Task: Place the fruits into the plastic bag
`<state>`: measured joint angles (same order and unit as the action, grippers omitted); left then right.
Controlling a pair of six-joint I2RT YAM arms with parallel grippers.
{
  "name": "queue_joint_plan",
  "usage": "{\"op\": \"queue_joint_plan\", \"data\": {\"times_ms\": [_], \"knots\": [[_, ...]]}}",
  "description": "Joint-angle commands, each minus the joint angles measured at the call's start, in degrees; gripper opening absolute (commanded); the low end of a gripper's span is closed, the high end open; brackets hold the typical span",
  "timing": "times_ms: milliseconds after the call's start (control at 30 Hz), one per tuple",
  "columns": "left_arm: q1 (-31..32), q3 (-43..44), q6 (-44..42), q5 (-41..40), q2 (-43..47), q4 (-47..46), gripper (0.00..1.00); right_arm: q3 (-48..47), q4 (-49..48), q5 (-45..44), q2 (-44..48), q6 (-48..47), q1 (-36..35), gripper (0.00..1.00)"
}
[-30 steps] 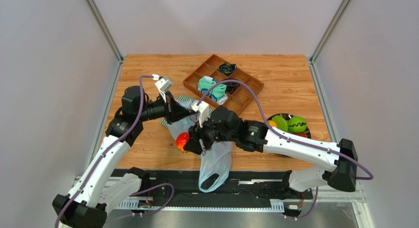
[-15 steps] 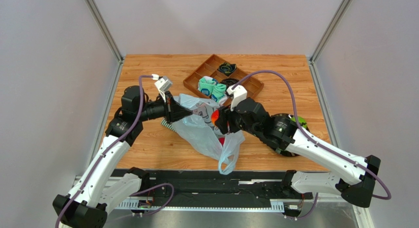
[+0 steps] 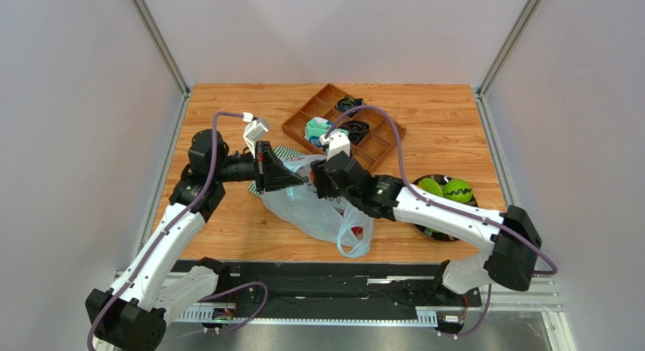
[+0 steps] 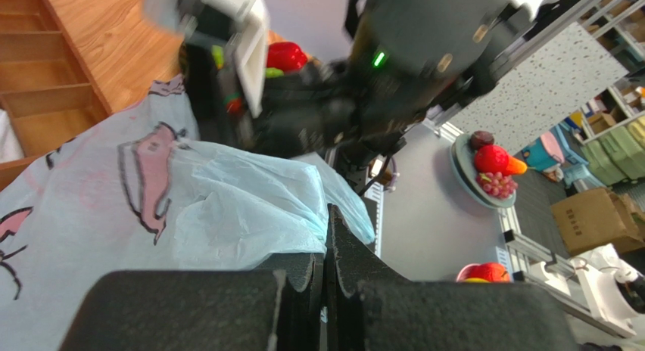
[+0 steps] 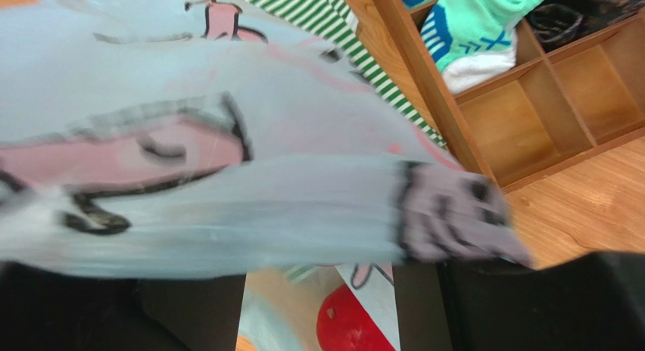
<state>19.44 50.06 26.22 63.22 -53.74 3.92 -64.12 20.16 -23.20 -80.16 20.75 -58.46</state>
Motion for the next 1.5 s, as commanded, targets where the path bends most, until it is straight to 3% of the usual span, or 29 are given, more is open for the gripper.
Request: {"op": "queue_joint_plan", "data": {"times_ms": [0, 233, 400, 500, 667, 833, 1100, 1233, 1400, 1467], "knots": [[0.3, 3.2, 5.9, 2.6, 2.0, -6.5, 0.0, -3.0, -2.0, -6.3, -5.9, 1.0, -1.8, 0.0], [0.3, 8.2, 19.2, -3.0, 6.4, -10.5, 0.0, 2.4, 8.4, -5.8, -6.8, 5.3, -1.8, 0.02], [0.3, 6.1, 31.2, -4.2, 6.8, -20.1, 0.0, 3.9, 21.9, -9.7, -3.2, 6.6, -1.8, 0.04], [0.3, 5.3, 32.6, -4.4, 7.4, -20.2, 0.0, 4.2, 28.1, -12.3, 0.5, 7.2, -1.8, 0.06], [0.3, 3.5, 27.8, -5.6, 9.1, -12.0, 0.0, 6.3, 27.8, -12.1, 6.3, 4.6, -1.7, 0.18], [0.3, -1.9, 20.4, -5.0, 8.5, -4.4, 0.0, 6.6, 25.3, -8.4, 5.1, 2.8, -1.7, 0.28], [0.3, -7.1, 18.2, -1.3, 9.6, -1.4, 0.0, 7.3, 17.7, -3.3, -0.1, 1.7, -1.7, 0.34], [0.3, -5.2, 14.7, -2.1, 9.6, 3.2, 0.0, 5.4, 14.2, 0.6, -2.4, 1.0, -1.7, 0.59], [0.3, -4.1, 12.0, -2.8, 8.8, 6.2, 0.0, 2.2, 15.1, 1.4, -3.7, -0.7, -1.7, 0.78], [0.3, -3.4, 10.4, -3.5, 8.4, 7.6, 0.0, 2.2, 15.1, 1.5, -2.3, -1.2, -1.7, 0.81]]}}
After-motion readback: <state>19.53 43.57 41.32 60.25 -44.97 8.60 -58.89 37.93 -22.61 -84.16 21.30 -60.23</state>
